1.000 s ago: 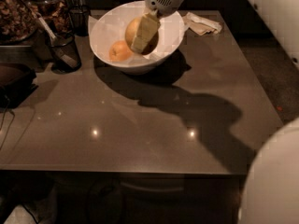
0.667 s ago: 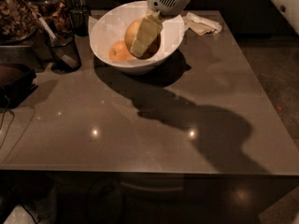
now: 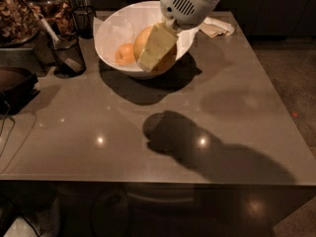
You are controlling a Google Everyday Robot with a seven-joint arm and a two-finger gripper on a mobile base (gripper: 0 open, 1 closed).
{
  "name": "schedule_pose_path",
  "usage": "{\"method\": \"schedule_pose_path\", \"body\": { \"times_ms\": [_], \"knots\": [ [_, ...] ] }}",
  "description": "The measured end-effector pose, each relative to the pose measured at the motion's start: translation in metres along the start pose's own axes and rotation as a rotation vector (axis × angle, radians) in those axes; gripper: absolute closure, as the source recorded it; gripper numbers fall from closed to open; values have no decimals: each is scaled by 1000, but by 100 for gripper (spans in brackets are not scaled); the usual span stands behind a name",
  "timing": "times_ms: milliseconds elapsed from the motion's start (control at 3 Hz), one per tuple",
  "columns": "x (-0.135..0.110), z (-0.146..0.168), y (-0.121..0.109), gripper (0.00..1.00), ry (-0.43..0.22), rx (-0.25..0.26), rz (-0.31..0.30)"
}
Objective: Pick apple from white bowl
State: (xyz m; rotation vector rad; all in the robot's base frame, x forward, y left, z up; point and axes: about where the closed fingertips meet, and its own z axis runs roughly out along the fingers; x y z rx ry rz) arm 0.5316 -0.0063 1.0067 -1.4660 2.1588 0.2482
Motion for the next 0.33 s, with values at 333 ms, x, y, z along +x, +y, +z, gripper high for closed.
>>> {"method": "schedule_pose_path", "body": {
  "times_ms": [333],
  "knots": [
    [12, -12, 23, 100, 18, 8, 46]
  ]
}}
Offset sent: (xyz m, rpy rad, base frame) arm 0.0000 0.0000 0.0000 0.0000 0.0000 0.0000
